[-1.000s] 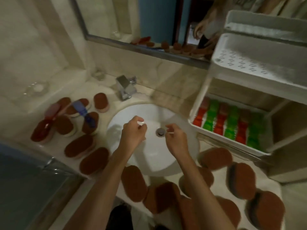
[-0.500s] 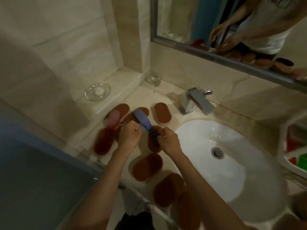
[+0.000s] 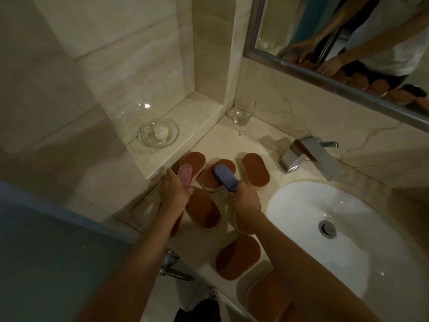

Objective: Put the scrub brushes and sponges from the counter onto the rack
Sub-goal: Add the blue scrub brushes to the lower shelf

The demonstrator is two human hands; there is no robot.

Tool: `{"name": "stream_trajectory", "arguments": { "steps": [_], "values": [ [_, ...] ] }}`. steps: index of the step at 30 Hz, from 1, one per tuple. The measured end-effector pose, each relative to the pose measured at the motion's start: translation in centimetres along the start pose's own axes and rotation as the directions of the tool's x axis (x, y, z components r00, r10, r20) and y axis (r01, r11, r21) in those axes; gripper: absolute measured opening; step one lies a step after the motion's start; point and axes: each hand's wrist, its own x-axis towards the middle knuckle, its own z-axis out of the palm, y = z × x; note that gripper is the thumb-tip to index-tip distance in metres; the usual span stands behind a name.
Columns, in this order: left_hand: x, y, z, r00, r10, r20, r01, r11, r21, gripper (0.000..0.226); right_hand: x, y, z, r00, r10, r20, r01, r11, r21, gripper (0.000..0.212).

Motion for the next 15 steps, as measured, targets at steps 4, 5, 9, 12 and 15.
{"name": "stream_trajectory", "arguments": {
  "steps": [4,5,9,12,15],
  "values": [
    [0.0,-0.3,0.2,0.995,0.064,-0.073,-0.065,0.998,-0.015,0.06,0.4,0.1,0.1,0.999,-0.014,-0.039,0.014,1.0,0.016,0.024],
    [-0.1,-0.3,0.1,0.991,0.086,-0.104,-0.09,0.995,-0.032,0.055,0.5,0.1,0.1,0.998,-0.028,-0.053,0.029,0.999,0.02,0.024],
    [-1.2,0.8,-1.1,0.968,0.159,-0.193,-0.186,0.974,-0.129,0.048,0.3,0.0,-0.9,0.989,-0.062,-0.137,0.072,0.995,0.072,0.035],
    [-2.3,2.9,-1.9,0.973,0.197,-0.122,-0.214,0.965,-0.151,0.052,-0.8,0.9,-2.7,0.974,-0.041,-0.223,0.071,0.99,0.125,0.038],
    [-4.1,6.0,-1.9,0.97,0.241,0.009,-0.239,0.964,-0.114,0.059,-2.7,3.1,-5.0,0.958,0.037,-0.285,0.011,0.986,0.164,0.035]
  ]
}}
